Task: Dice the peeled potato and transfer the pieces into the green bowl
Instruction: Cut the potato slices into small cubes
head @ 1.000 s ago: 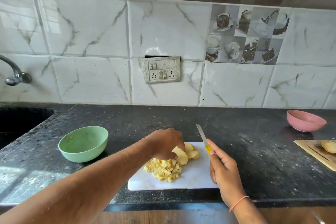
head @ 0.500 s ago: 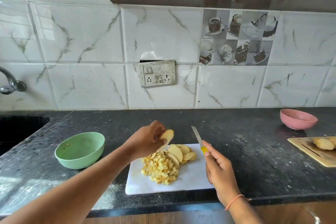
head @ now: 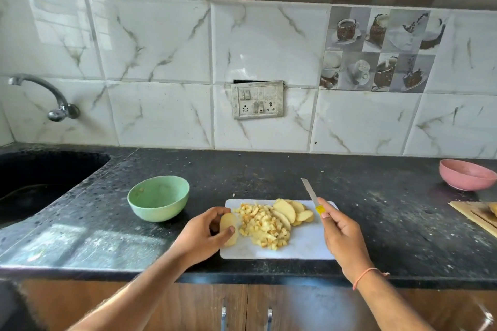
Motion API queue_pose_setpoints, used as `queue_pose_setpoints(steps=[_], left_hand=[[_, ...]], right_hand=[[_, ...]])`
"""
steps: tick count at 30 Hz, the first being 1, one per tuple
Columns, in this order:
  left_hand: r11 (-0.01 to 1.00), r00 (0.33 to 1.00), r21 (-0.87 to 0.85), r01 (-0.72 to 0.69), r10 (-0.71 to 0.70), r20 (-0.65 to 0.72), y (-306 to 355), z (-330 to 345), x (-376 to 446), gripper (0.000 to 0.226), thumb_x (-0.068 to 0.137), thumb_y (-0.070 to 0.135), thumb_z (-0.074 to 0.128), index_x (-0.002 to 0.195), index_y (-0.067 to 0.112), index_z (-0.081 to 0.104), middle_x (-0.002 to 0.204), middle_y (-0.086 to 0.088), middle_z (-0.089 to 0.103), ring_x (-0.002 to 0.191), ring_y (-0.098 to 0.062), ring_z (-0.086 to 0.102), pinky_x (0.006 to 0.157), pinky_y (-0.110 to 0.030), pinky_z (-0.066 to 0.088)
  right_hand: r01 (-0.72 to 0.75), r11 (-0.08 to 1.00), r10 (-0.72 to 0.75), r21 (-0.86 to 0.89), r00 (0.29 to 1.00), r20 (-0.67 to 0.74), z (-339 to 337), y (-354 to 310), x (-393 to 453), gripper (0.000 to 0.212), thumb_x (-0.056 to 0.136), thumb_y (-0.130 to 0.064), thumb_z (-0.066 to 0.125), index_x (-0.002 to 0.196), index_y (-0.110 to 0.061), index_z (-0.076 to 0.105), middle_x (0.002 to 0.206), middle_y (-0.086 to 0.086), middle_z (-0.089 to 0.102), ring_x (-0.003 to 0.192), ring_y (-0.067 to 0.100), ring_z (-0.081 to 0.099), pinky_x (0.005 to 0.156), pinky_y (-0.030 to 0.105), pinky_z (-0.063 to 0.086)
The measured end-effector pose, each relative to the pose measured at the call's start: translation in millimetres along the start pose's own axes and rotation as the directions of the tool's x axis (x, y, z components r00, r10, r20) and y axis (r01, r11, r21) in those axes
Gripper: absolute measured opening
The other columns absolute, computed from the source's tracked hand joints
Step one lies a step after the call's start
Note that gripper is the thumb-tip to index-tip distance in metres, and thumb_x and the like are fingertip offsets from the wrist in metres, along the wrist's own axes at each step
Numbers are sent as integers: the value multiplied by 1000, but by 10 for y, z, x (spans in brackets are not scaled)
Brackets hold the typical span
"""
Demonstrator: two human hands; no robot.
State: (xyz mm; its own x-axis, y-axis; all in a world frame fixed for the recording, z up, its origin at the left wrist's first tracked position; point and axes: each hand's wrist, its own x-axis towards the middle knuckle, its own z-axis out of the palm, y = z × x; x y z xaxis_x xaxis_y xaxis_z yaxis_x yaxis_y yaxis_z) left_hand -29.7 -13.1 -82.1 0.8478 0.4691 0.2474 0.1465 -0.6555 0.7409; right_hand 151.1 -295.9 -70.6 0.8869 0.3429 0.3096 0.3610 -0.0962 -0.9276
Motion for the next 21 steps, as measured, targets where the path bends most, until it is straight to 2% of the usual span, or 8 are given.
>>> queue_pose_setpoints(steps=[2,5,6,9,11,14,17,21], left_hand=[[992,998,108,-59,56,33,-13,-41,-38,61,85,58,75,139,33,62,117,24,61,104,5,62,92,-16,51],[957,991,260,-127,115,60,-115,-94,-115,80,79,77,66,145,33,60,131,19,47,124,-4,48,110,-25,44],[950,991,281,-135,123,60,-129,-102,-138,82,78,79,64,146,34,59,133,18,46,126,-7,44,110,-25,42],[933,986,320,-166,156,56,-148,-77,-154,82,77,79,63,146,36,56,133,19,47,124,-8,40,110,-26,41],[930,988,332,-156,153,37,-114,-63,-147,77,75,80,63,140,39,58,129,22,49,121,-8,41,108,-27,43],[942,993,316,-115,119,7,-142,-98,-156,75,69,84,64,131,42,61,122,25,51,118,-10,44,104,-28,44],[949,995,298,-101,93,40,-170,-119,-129,83,68,83,63,139,42,57,128,22,50,121,-13,42,106,-31,43],[944,992,308,-118,101,71,-204,-121,-97,83,71,77,64,146,44,54,131,23,48,127,-12,40,107,-34,43]], right_hand=[[17,995,-16,-94,1000,9,35,-64,-59,38,107,-18,53,139,-36,64,59,-8,34,55,15,28,50,25,30],[112,947,-94,-301,993,74,144,-219,-231,41,107,-20,53,143,-38,60,58,-10,37,51,8,33,60,14,42],[157,912,-118,-378,985,126,203,-283,-309,42,107,-22,52,144,-42,57,53,-10,37,50,9,35,66,16,45],[263,778,-115,-571,952,282,459,-527,-544,47,107,-32,45,147,-55,45,51,-6,49,52,14,45,54,31,40],[355,643,-121,-678,922,368,605,-710,-690,52,106,-34,39,152,-59,33,61,-3,54,59,17,49,47,28,33],[422,548,-95,-722,889,448,811,-894,-838,55,106,-34,33,158,-51,25,80,-4,63,67,18,51,47,24,26],[433,507,-30,-746,873,486,934,-931,-896,51,106,-35,32,157,-42,30,105,-3,70,86,18,65,61,29,39],[412,404,47,-817,883,468,997,-912,-903,57,105,-27,36,160,-37,25,107,2,71,89,22,68,66,33,44]])
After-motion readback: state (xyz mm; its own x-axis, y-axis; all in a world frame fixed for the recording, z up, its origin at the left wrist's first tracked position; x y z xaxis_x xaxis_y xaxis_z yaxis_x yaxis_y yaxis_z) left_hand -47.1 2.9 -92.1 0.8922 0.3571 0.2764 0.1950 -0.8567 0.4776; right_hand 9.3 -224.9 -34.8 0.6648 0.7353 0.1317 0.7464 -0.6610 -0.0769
